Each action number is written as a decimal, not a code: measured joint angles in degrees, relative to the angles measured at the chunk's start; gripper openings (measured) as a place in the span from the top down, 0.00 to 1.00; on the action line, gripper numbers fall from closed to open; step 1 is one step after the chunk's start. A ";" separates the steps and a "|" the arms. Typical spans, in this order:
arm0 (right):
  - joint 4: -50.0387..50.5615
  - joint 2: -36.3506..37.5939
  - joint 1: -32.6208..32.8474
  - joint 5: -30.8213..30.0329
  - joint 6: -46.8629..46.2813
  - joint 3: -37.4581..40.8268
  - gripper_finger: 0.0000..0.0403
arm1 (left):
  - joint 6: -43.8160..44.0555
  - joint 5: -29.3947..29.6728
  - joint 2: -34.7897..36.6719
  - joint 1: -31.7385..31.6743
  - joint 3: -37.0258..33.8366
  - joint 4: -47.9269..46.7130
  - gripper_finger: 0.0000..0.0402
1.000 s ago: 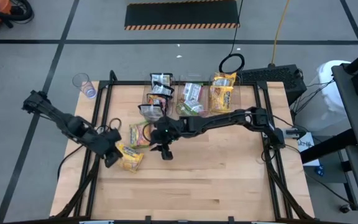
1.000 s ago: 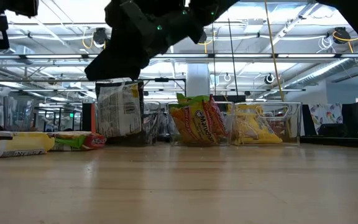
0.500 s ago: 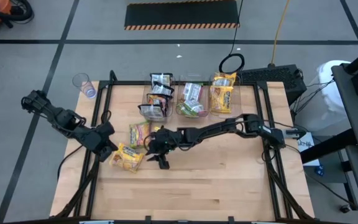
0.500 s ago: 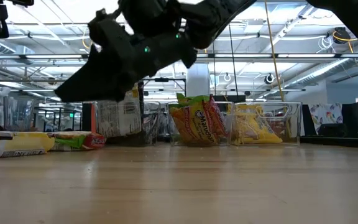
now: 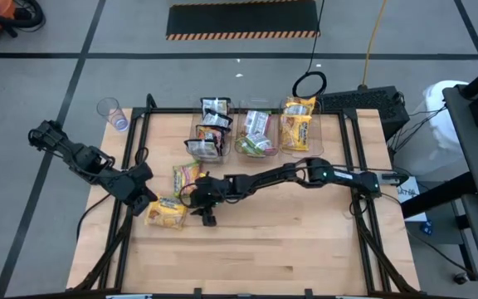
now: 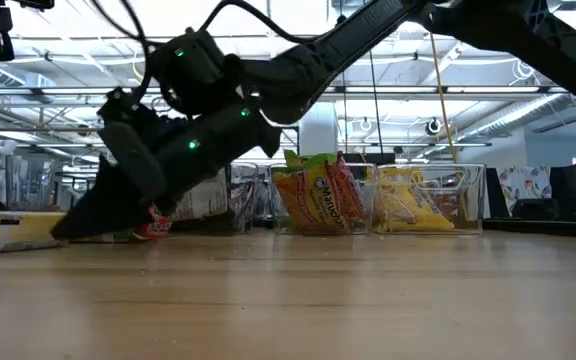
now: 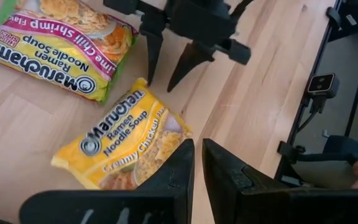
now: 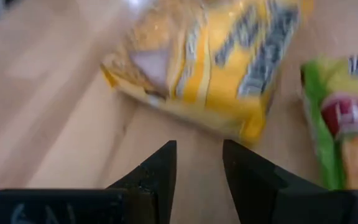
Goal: Sort Maruchan noodles
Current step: Put the yellow noodle pack into the right transparent bin
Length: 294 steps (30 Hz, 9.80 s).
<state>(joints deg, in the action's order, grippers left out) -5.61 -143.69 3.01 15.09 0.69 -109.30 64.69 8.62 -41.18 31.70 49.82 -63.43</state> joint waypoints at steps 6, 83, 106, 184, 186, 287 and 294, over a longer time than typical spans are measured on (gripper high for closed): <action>8.91 2.72 -0.60 -2.79 8.03 -0.89 0.68 | -0.33 -0.04 0.01 0.00 0.00 -0.05 0.91; -9.27 -3.26 -3.24 7.21 13.54 -0.89 0.68 | 1.50 -0.13 0.00 0.00 -0.04 0.12 0.91; -10.26 -4.19 -3.41 5.91 15.05 -0.96 0.74 | 1.84 -1.11 0.01 -0.01 -0.04 0.23 0.91; 11.74 14.90 -1.40 -6.13 20.61 -0.89 1.00 | -12.17 -0.25 -3.94 -0.01 -0.04 0.19 0.91; 11.74 14.90 -1.40 -6.12 20.61 -0.89 1.00 | -13.34 -0.02 -5.04 -0.02 -0.04 0.17 0.91; 17.03 19.62 -2.63 -6.07 22.69 2.50 1.00 | -20.91 6.34 -33.21 2.53 -0.02 23.41 0.91; 17.05 19.62 -2.74 -6.05 22.67 2.50 1.00 | -20.64 6.19 -33.21 3.61 -0.02 23.01 0.91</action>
<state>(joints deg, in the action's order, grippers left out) 11.44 -124.07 0.27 9.04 23.35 -106.80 44.05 14.81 -74.39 35.32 49.80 -40.43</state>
